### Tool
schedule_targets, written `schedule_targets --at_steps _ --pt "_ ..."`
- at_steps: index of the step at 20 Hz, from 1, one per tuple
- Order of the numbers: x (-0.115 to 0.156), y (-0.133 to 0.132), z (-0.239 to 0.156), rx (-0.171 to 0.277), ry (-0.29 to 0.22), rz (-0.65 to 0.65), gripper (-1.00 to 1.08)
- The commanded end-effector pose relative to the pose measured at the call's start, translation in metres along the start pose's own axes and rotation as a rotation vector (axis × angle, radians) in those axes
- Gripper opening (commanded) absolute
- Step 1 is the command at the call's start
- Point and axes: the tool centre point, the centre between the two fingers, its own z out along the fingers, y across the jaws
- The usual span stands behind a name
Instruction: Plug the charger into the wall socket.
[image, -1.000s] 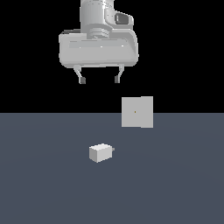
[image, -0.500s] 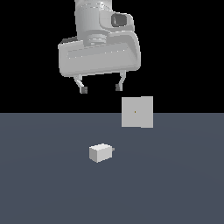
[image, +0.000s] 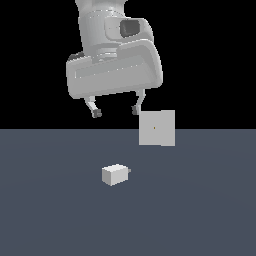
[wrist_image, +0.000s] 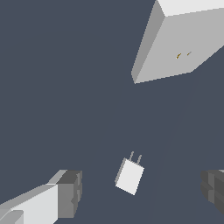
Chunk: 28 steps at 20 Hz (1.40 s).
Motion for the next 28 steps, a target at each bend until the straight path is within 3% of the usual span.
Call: schedule_targets --at_steps 1,28 --pt "-0.004 0.001 0.005 -0.008 0.014 0.035 1.00" --pt "-0.037 0.008 0.056 -0.100 0.148 0.374 1.00"
